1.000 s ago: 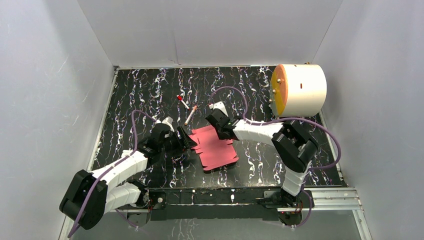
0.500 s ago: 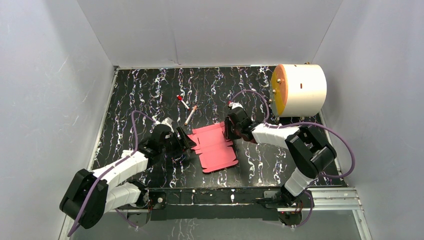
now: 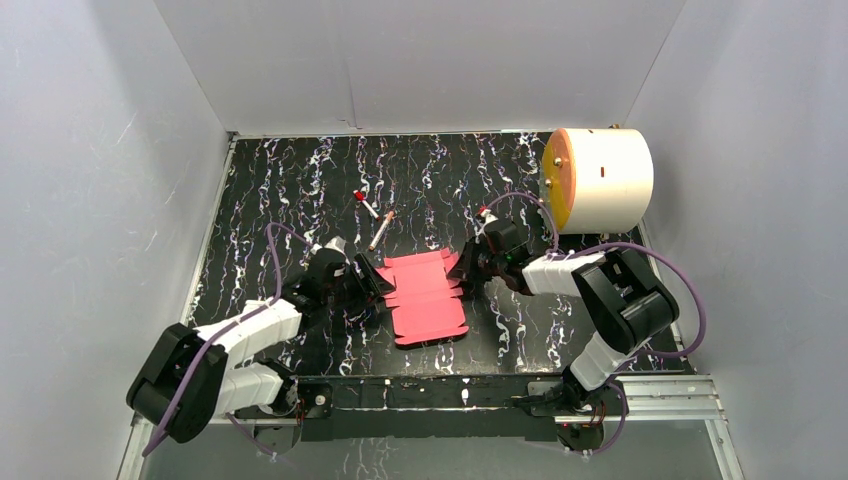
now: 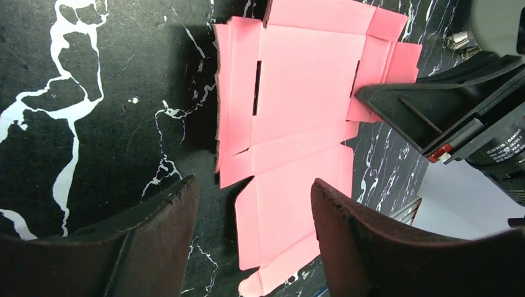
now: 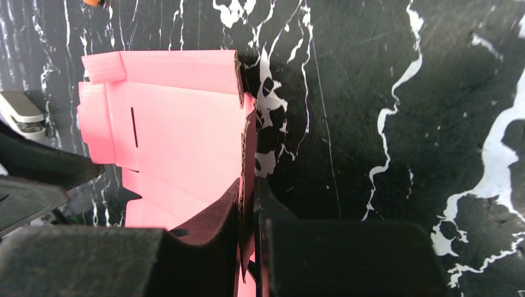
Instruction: Fold the paper box
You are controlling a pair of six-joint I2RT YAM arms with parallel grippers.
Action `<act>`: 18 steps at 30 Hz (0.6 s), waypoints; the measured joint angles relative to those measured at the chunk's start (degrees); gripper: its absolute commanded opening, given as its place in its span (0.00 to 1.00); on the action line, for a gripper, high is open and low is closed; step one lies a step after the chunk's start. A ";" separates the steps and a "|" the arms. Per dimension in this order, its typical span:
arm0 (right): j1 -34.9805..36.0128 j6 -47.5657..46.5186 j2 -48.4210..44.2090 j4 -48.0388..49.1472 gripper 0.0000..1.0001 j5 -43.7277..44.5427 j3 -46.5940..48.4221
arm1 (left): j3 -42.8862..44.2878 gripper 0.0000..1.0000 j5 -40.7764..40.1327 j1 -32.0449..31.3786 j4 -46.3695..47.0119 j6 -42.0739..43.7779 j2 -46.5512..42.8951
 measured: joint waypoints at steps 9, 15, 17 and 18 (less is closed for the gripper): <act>-1.44 7.93 0.11 9.42 0.13 -5.90 -5.64 | -1.57 0.61 0.46 -0.31 4.02 -2.91 3.02; -1.64 10.86 0.22 13.22 0.13 -7.08 -7.30 | -3.56 0.57 0.46 -0.39 8.26 -5.77 3.48; -1.81 11.26 0.22 13.60 0.13 -6.95 -7.41 | -3.56 0.54 0.68 -0.42 9.57 -6.64 4.46; -2.08 11.39 0.22 13.70 0.13 -6.88 -7.41 | -3.56 0.53 0.94 -0.50 10.34 -7.06 5.03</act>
